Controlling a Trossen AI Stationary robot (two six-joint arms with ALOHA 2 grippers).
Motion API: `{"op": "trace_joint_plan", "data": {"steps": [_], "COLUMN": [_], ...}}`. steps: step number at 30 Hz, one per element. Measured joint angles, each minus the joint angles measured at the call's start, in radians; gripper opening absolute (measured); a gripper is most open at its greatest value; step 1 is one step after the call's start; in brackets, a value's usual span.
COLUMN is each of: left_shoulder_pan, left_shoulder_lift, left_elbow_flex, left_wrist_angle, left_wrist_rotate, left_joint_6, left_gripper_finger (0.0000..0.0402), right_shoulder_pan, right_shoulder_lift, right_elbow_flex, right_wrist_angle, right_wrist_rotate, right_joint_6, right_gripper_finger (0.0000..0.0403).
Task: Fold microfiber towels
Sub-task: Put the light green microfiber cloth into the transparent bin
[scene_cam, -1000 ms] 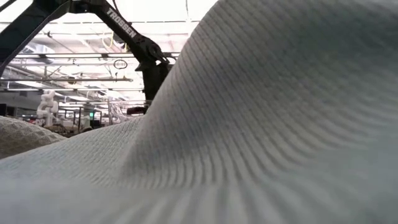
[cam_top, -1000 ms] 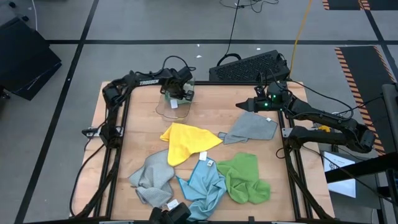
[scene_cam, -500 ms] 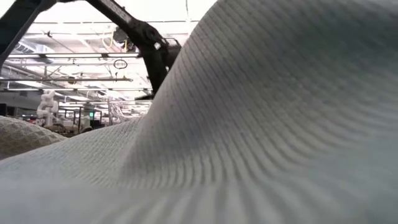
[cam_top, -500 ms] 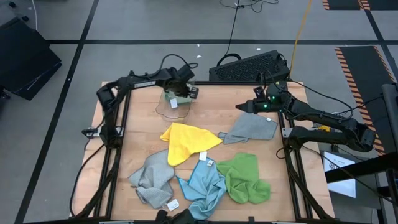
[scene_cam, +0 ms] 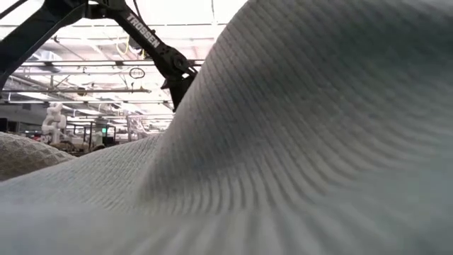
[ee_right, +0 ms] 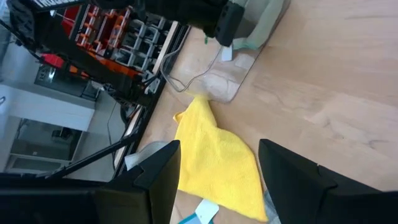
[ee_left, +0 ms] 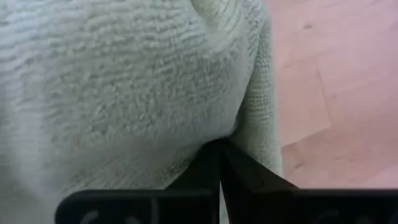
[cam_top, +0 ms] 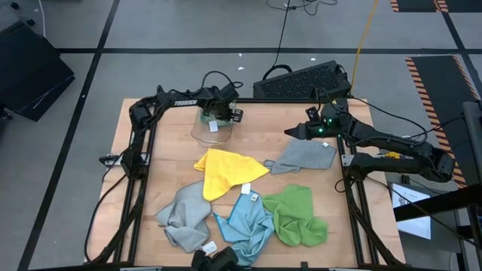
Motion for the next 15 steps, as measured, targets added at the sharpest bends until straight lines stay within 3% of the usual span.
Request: {"op": "trace_joint_plan", "data": {"steps": [6,9,15], "left_shoulder_pan": [0.014,0.015,0.027], "left_shoulder_lift": [-0.121,-0.158,-0.093], "left_elbow_flex": [-0.001,-0.001,0.001], "left_wrist_angle": [-0.086,-0.054,0.066], "left_wrist_rotate": [-0.022,-0.055,-0.063], "left_joint_6": [0.0,-0.016,-0.013], "left_gripper_finger": [0.0005,0.0004,0.0002], "right_shoulder_pan": [0.02,0.023,0.023], "right_shoulder_lift": [0.0,0.0,0.0], "right_elbow_flex": [0.0,0.0,0.0], "right_wrist_angle": [-0.003,-0.011,-0.026], "right_wrist_rotate": [0.0,0.0,0.003], "right_joint_6": [0.016,0.016,0.007], "right_gripper_finger": [0.0208,0.0208,0.0208]}}
